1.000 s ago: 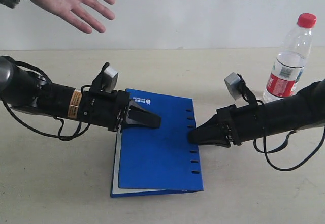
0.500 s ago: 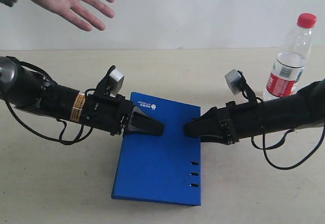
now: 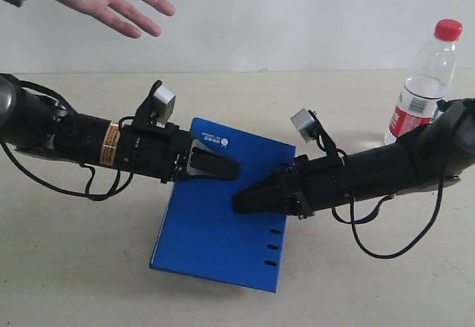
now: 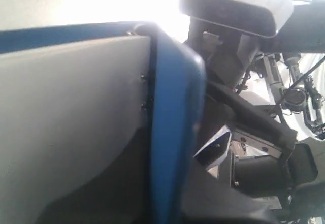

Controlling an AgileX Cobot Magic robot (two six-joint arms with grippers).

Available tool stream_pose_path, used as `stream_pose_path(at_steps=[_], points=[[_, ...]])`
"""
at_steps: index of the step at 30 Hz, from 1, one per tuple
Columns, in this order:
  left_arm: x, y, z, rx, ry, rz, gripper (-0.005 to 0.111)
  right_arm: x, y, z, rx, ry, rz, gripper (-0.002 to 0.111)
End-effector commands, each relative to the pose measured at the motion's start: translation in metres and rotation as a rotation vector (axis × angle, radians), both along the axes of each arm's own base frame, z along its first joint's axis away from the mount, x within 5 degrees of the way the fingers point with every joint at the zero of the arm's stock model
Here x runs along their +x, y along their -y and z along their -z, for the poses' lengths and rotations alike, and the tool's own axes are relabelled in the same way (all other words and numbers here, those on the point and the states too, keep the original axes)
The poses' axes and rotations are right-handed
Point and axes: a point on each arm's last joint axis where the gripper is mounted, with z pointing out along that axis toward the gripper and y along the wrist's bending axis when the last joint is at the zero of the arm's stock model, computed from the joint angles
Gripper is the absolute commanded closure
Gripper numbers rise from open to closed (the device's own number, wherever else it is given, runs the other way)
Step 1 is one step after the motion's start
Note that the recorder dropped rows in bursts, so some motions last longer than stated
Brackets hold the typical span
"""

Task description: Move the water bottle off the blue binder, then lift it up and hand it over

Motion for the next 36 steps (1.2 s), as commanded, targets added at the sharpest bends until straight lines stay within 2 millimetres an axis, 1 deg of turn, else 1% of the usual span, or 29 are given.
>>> stream_pose_path(at_steps=[1, 2, 3, 4, 5, 6, 8, 9, 10, 11, 12, 14, 16, 18, 19, 21, 23, 25, 27, 28, 30, 32, 35, 36], points=[[0.003, -0.007, -0.008, -0.035, -0.03, -0.022, 0.1, 0.0, -0.003, -0.006, 0.05, 0.029, 0.001, 0.107], [0.006, -0.012, -0.008, -0.033, -0.04, -0.037, 0.1, 0.001, 0.0, -0.006, 0.047, 0.029, 0.003, 0.108], [0.012, -0.026, -0.008, -0.033, -0.039, -0.079, 0.1, 0.002, 0.004, -0.005, 0.041, 0.031, 0.003, 0.108], [0.016, -0.035, -0.009, -0.034, -0.036, -0.103, 0.098, 0.003, 0.005, -0.005, 0.039, 0.031, 0.004, 0.108], [0.022, -0.053, -0.012, -0.031, -0.026, -0.147, 0.09, 0.003, 0.009, -0.008, 0.035, 0.024, 0.006, 0.108], [0.024, -0.061, -0.012, -0.03, -0.023, -0.166, 0.086, 0.004, 0.011, -0.01, 0.033, 0.032, 0.007, 0.108], [0.028, -0.077, -0.015, -0.024, -0.034, -0.204, 0.072, 0.006, 0.015, -0.014, 0.033, 0.043, 0.013, 0.108], [0.029, -0.089, -0.016, -0.011, -0.042, -0.221, 0.058, 0.007, 0.017, -0.019, 0.033, 0.046, 0.02, 0.108], [0.03, -0.095, -0.016, -0.003, -0.046, -0.227, 0.052, 0.007, 0.019, -0.021, 0.03, 0.045, 0.019, 0.108], [0.03, -0.1, -0.017, 0.006, -0.048, -0.229, 0.048, 0.006, 0.02, -0.024, 0.027, 0.045, 0.015, 0.108], [0.029, -0.103, -0.017, 0.015, -0.051, -0.228, 0.048, 0.006, 0.021, -0.027, 0.021, 0.052, 0.005, 0.108], [0.027, -0.109, -0.02, 0.04, -0.034, -0.211, 0.053, 0.004, 0.023, -0.035, 0.007, 0.079, -0.02, 0.108], [0.024, -0.111, -0.03, 0.088, 0.029, -0.179, 0.066, 0.002, 0.027, -0.047, -0.011, 0.104, -0.046, 0.108], [0.024, -0.113, -0.044, 0.17, 0.128, -0.228, 0.08, -0.004, 0.028, -0.059, -0.046, 0.132, -0.099, 0.108], [0.024, -0.116, -0.05, 0.216, 0.17, -0.264, 0.084, -0.008, 0.03, -0.063, -0.07, 0.142, -0.13, 0.108], [0.018, -0.121, -0.07, 0.299, 0.272, -0.333, 0.094, -0.012, 0.035, -0.069, -0.198, 0.162, -0.153, 0.108], [0.009, -0.127, -0.09, 0.376, 0.374, -0.397, 0.099, -0.016, 0.042, -0.074, -0.305, 0.19, -0.148, 0.108], [-0.005, -0.134, -0.112, 0.454, 0.461, -0.485, 0.1, -0.018, 0.045, -0.083, -0.363, 0.241, -0.111, 0.108], [-0.024, -0.14, -0.133, 0.516, 0.54, -0.57, 0.1, -0.021, 0.048, -0.093, -0.389, 0.291, -0.092, 0.108], [-0.033, -0.144, -0.139, 0.546, 0.566, -0.613, 0.1, -0.023, 0.049, -0.096, -0.399, 0.304, -0.093, 0.108], [-0.057, -0.151, -0.153, 0.593, 0.619, -0.709, 0.1, -0.027, 0.05, -0.103, -0.407, 0.321, -0.089, 0.108], [-0.081, -0.157, -0.162, 0.616, 0.65, -0.819, 0.1, -0.031, 0.051, -0.103, -0.41, 0.314, -0.085, 0.108], [-0.114, -0.163, -0.166, 0.618, 0.665, -0.941, 0.1, -0.033, 0.052, -0.095, -0.426, 0.291, -0.041, 0.108], [-0.122, -0.164, -0.166, 0.612, 0.668, -0.968, 0.1, -0.034, 0.051, -0.092, -0.442, 0.296, -0.022, 0.108]])
